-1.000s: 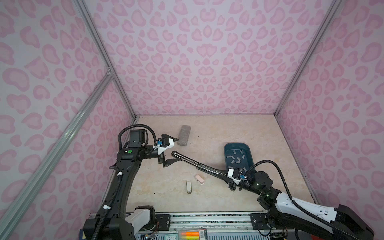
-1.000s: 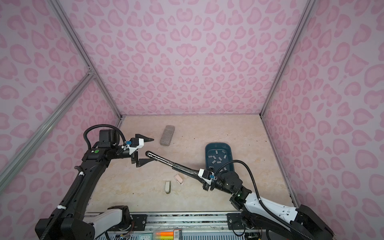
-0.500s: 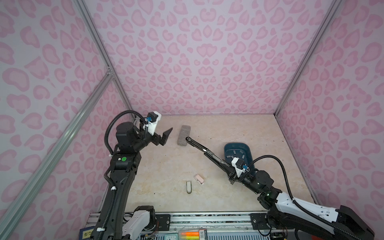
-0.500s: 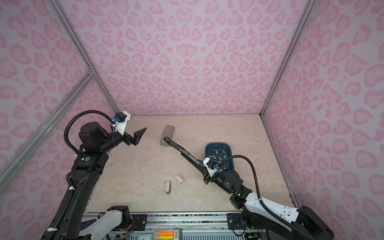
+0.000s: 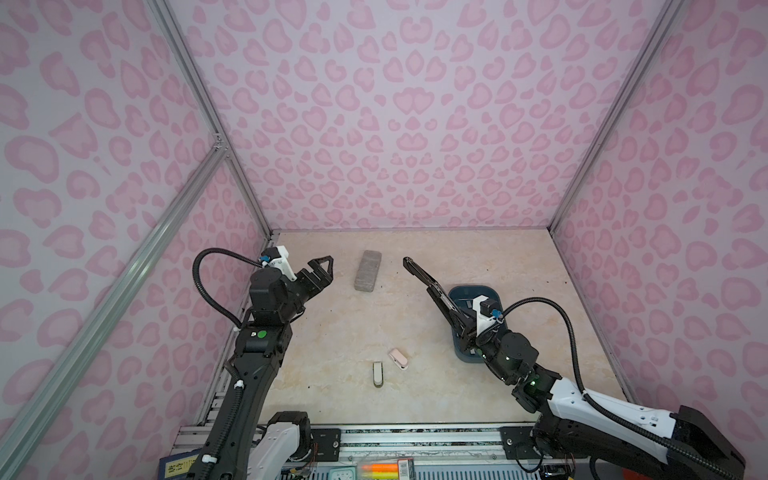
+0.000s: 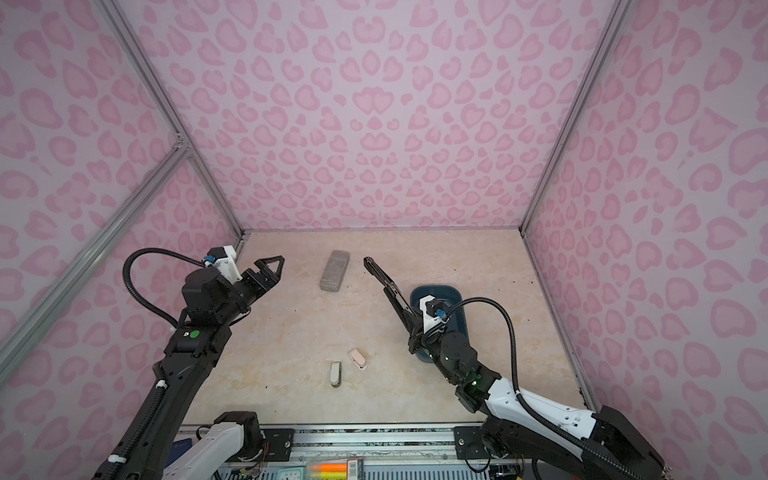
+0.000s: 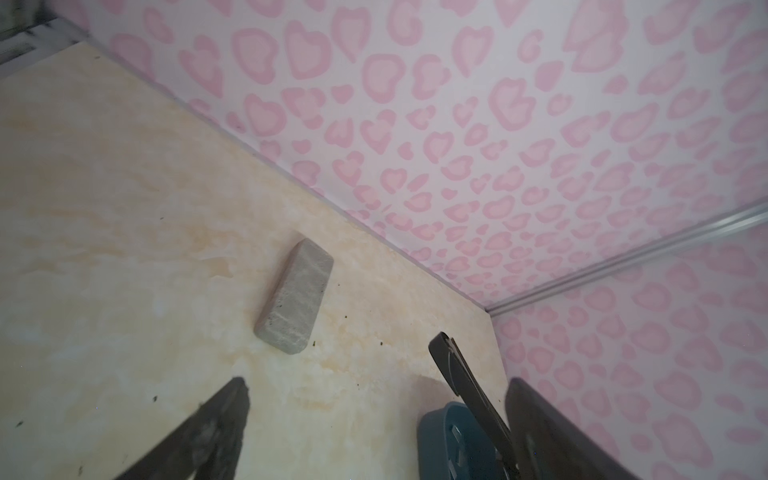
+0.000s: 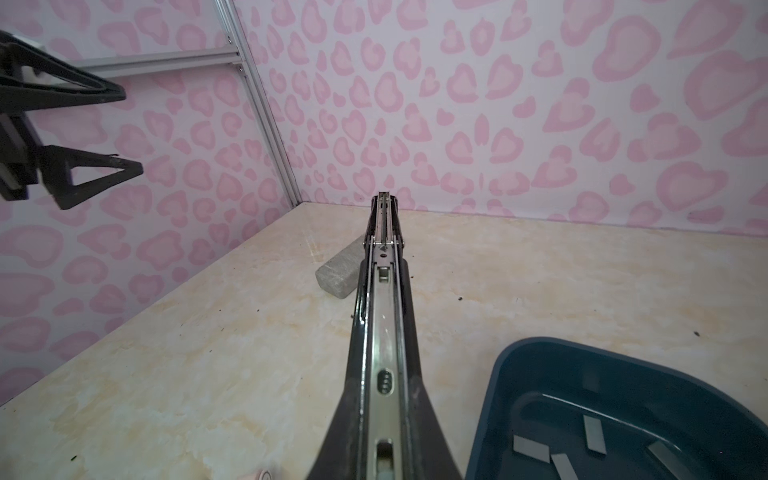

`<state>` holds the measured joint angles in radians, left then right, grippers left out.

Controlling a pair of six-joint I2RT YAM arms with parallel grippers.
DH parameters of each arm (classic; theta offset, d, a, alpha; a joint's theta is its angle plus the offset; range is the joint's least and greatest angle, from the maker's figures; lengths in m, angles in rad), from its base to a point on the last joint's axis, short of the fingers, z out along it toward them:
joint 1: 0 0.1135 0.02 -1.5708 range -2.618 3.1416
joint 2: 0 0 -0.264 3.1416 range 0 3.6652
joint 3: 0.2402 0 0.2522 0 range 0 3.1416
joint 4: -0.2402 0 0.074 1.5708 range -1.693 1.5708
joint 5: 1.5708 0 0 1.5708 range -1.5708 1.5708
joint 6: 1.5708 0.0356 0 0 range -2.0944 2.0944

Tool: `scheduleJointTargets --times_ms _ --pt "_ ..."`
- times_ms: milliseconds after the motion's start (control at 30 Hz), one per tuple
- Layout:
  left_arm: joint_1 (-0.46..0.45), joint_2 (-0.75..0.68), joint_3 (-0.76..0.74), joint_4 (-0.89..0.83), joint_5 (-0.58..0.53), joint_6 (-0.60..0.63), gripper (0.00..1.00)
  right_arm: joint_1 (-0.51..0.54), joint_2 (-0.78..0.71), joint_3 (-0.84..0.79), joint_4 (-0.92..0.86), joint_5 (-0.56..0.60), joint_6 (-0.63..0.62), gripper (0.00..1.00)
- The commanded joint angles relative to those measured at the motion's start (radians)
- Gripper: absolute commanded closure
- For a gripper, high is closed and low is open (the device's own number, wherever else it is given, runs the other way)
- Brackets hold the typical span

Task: Load the staples into the stapler
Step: 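Lower the opened stapler onto the table with the right gripper and release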

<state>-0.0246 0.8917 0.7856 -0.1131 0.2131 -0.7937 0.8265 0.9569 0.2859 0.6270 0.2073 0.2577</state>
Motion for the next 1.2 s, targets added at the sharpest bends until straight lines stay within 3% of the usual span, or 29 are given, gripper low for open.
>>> scheduleJointTargets --times_ms 0,167,333,567,833,1167 --pt "-0.003 -0.079 -0.087 0.039 -0.163 -0.133 0.03 0.002 0.029 0.017 0.027 0.115 0.069 1.00" --pt "-0.013 -0.172 -0.192 0.130 -0.166 -0.127 0.03 0.031 0.078 0.018 0.042 0.119 0.105 1.00" --pt "-0.017 -0.131 -0.284 0.163 -0.086 -0.042 0.03 0.115 0.166 0.048 0.038 0.238 0.096 1.00" --pt "-0.017 -0.091 -0.178 0.155 0.052 0.077 0.03 0.144 0.342 0.067 0.132 0.283 0.152 1.00" --pt "-0.019 -0.262 -0.253 0.167 -0.064 0.100 0.03 0.175 0.500 0.108 0.202 0.313 0.190 1.00" --pt "-0.019 -0.263 -0.261 0.161 -0.095 0.105 0.03 0.242 0.665 0.135 0.307 0.394 0.185 1.00"
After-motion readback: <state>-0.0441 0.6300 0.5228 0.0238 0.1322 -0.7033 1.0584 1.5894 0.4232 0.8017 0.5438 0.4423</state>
